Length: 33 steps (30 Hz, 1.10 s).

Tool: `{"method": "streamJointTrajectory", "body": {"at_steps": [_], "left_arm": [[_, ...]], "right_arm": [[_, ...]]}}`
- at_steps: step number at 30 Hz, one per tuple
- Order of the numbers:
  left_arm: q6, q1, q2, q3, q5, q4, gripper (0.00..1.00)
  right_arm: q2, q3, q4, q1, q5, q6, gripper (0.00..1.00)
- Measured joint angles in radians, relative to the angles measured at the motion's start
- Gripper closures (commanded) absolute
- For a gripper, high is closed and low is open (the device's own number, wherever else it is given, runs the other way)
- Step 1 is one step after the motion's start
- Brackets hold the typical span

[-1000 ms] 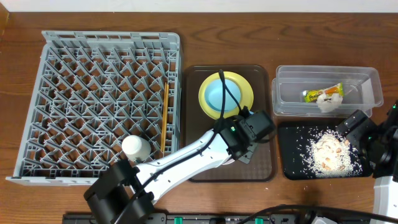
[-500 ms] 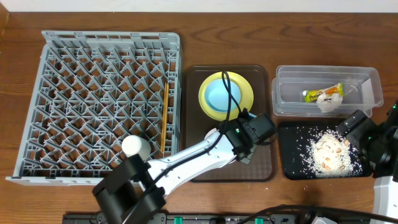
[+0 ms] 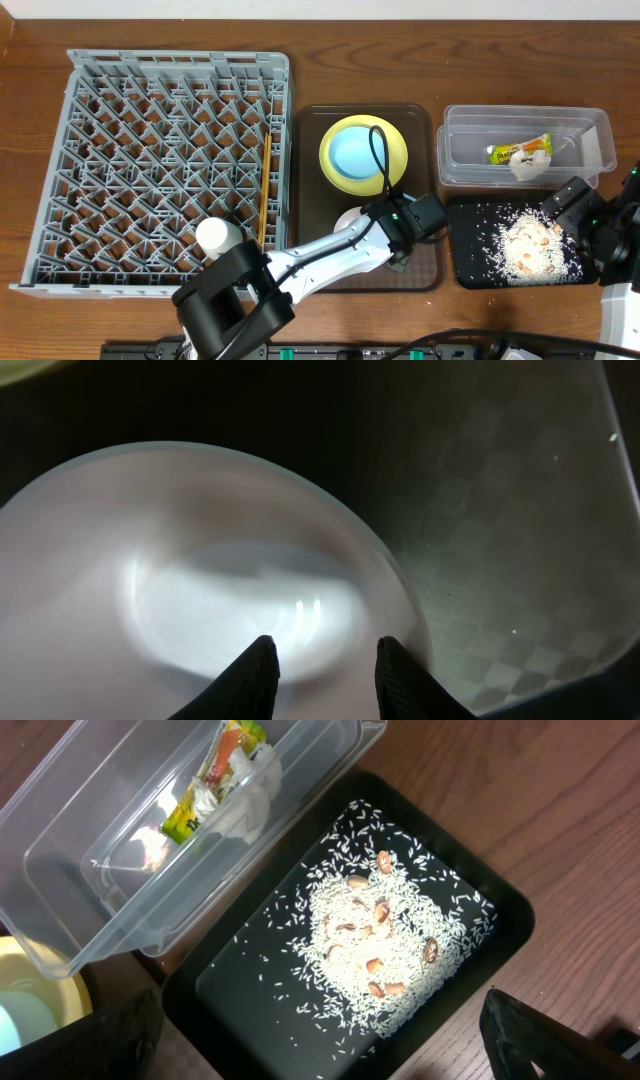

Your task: Sort waste into correct bins and load items into the dishwasher

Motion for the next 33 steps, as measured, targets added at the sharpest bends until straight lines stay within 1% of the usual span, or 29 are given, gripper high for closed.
{"method": "streamJointTrajectory", "body": {"at_steps": [2,4,5,12,13,14,18,20,25,33], "left_arm": [[0.000,0.000,0.003,0.000,0.001,0.000,0.67],[-0.002,0.000,0.003,0.000,0.000,0.000,0.74],[-0.002,0.000,0.003,0.000,-0.002,-0.002,0.75],[0.000,0.000,-0.024,0.000,-0.014,-0.034,0.73],[0.000,0.000,-0.043,0.000,-0.014,-0.033,0.73],[0.000,0.000,-0.069,0.000,-0.015,-0.031,0.69],[-0.003,0.000,-0.178,0.000,0.001,-0.029,0.68],[-0.003,0.000,-0.200,0.001,0.014,-0.028,0.65],[-0.004,-0.013,-0.174,0.000,0.032,0.000,0.64],[-0.004,-0.050,-0.062,-0.005,0.043,0.029,0.64]], "right_arm": [[0.000,0.000,0.000,0.000,0.000,0.000,0.01],[0.000,0.000,0.000,0.000,0.000,0.000,0.01],[0.000,0.000,0.000,0.000,0.000,0.000,0.01],[0.000,0.000,0.000,0.000,0.000,0.000,0.01],[0.000,0.000,0.000,0.000,0.000,0.000,0.01],[0.000,0.000,0.000,0.000,0.000,0.000,0.01],[0.000,0.000,0.000,0.000,0.000,0.000,0.01],[0.000,0.000,0.000,0.000,0.000,0.000,0.01],[0.000,0.000,0.000,0.000,0.000,0.000,0.01],[0.000,0.000,0.000,0.000,0.000,0.000,0.01]]}}
